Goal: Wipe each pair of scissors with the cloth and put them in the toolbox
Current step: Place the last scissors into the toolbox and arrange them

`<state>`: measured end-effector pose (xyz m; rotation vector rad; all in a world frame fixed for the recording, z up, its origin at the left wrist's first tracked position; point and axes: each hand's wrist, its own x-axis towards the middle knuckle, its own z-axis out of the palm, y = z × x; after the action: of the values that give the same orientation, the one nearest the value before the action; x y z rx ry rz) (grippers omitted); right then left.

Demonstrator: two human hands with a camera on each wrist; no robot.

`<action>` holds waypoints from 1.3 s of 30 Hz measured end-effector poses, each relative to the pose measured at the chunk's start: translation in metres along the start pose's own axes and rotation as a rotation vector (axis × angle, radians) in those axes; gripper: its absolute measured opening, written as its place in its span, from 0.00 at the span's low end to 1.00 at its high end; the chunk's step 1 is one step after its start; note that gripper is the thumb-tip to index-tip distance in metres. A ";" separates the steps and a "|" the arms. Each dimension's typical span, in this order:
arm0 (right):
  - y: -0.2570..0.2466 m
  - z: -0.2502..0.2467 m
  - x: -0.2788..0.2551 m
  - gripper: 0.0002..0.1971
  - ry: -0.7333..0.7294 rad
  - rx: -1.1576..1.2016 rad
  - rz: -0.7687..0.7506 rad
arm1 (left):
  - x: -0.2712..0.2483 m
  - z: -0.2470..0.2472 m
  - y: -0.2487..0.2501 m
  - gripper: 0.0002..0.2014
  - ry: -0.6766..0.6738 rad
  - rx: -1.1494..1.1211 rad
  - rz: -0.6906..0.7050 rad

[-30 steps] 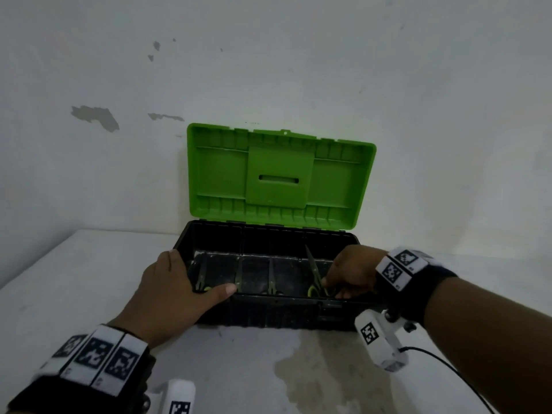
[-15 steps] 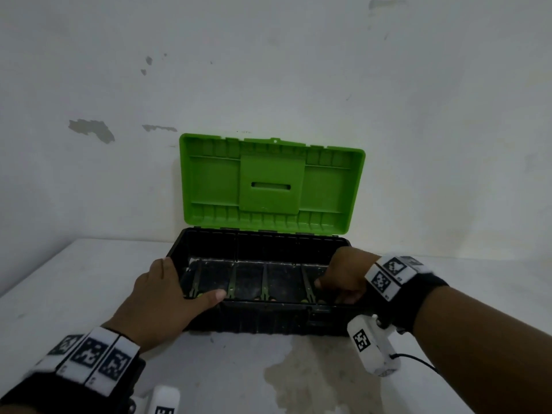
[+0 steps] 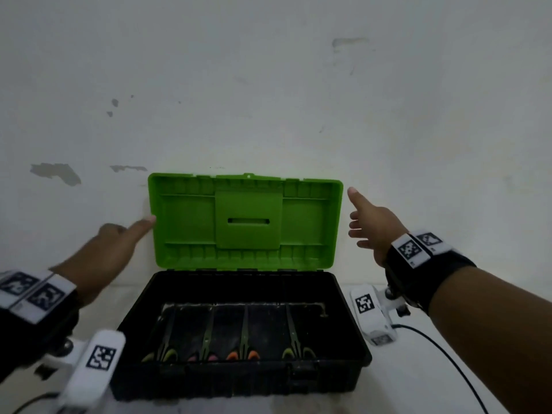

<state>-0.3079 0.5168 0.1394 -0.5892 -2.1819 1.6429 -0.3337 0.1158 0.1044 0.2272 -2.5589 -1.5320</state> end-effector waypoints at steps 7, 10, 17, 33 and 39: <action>-0.011 0.023 0.028 0.39 -0.081 0.098 0.084 | 0.050 0.009 0.028 0.43 0.003 -0.228 -0.046; -0.004 0.027 0.034 0.42 -0.058 0.025 0.043 | 0.054 0.012 0.031 0.38 -0.069 -0.295 -0.055; -0.004 0.002 0.014 0.44 -0.125 -0.039 -0.026 | 0.030 0.001 0.030 0.41 -0.058 -0.274 0.027; 0.104 -0.028 -0.123 0.14 -0.257 -0.290 -0.333 | -0.099 -0.025 -0.081 0.07 -0.085 0.337 0.386; 0.135 -0.020 -0.132 0.17 -0.288 -0.295 -0.330 | -0.111 -0.011 -0.099 0.13 -0.068 0.264 0.383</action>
<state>-0.1691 0.4972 0.0110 -0.0513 -2.5854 1.3086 -0.2173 0.0830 0.0167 -0.2773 -2.6513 -1.0836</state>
